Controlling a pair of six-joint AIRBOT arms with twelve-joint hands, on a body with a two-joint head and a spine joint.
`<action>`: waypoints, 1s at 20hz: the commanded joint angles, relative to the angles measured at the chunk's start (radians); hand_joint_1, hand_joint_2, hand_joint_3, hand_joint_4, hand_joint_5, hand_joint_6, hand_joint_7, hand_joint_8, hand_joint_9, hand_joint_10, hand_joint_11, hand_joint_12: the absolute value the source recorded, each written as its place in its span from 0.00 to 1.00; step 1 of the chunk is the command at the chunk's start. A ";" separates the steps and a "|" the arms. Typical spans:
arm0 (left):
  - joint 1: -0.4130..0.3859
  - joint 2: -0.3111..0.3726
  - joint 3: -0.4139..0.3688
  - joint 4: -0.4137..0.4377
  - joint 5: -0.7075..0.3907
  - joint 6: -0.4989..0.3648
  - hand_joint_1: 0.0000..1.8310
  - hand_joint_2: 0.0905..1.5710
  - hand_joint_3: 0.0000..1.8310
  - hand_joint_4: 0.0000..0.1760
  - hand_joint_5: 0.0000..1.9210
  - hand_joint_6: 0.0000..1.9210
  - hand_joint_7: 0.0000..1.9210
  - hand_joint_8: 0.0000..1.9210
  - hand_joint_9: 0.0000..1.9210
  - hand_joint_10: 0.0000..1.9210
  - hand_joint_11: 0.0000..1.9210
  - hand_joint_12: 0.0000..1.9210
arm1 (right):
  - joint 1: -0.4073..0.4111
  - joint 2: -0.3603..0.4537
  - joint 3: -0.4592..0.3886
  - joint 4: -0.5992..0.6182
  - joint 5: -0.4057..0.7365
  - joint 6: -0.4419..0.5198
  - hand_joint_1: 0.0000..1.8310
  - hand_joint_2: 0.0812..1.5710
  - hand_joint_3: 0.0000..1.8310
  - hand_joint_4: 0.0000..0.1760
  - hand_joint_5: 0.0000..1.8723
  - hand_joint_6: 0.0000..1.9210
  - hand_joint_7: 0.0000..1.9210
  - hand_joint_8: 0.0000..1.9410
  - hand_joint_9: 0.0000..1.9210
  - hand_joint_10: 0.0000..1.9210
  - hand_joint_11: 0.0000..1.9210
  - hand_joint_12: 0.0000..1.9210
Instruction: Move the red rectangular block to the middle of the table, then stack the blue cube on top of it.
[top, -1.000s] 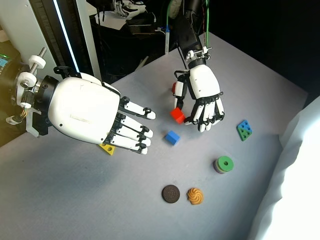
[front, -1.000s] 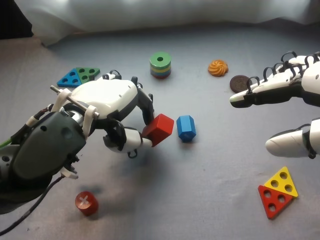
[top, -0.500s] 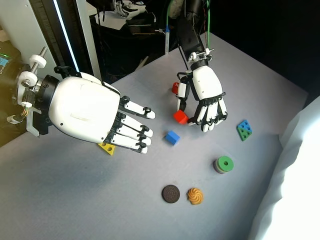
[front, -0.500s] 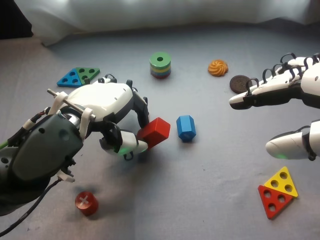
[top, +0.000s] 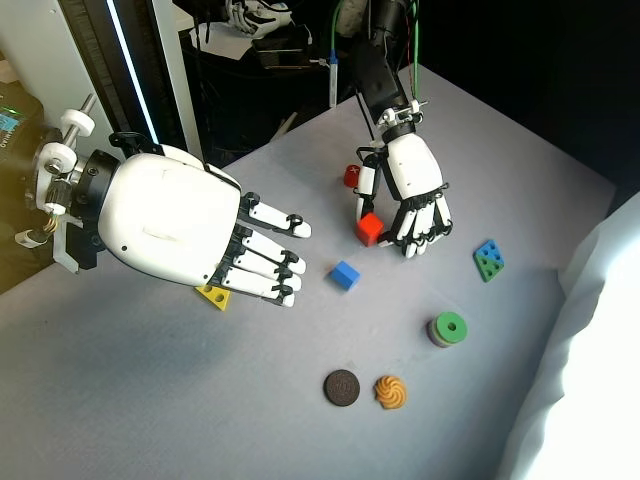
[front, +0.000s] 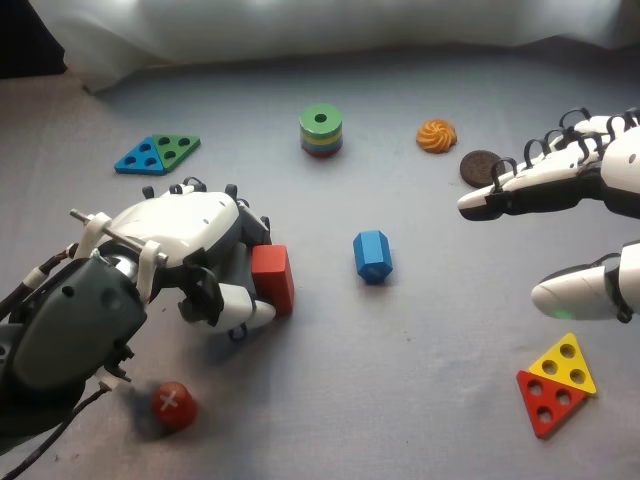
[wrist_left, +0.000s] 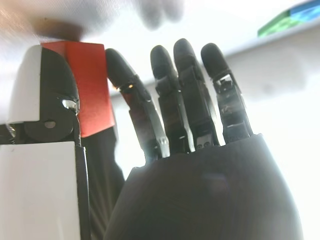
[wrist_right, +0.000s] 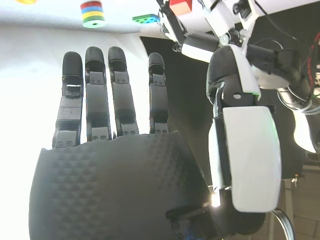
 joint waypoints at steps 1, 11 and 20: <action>0.005 0.012 0.003 0.033 -0.064 -0.003 0.48 0.70 0.00 0.00 0.41 0.25 0.32 0.00 0.25 0.00 0.00 0.58 | 0.015 0.010 -0.002 0.008 0.104 0.005 0.23 0.72 0.00 0.00 0.16 0.00 0.15 0.00 0.14 0.00 0.00 0.34; 0.012 0.010 0.002 0.035 -0.073 -0.010 0.17 0.70 0.00 0.19 0.32 0.00 0.24 0.00 0.17 0.00 0.00 0.44 | 0.016 0.011 -0.003 0.008 0.103 0.005 0.26 0.71 0.00 0.00 0.17 0.00 0.16 0.00 0.15 0.00 0.00 0.40; -0.010 0.013 0.001 0.050 -0.073 -0.004 0.16 0.69 0.00 0.12 0.32 0.00 0.25 0.00 0.18 0.00 0.00 0.43 | 0.016 0.011 -0.003 0.008 0.103 -0.045 0.26 0.72 0.00 0.00 0.17 0.00 0.17 0.00 0.15 0.00 0.00 0.38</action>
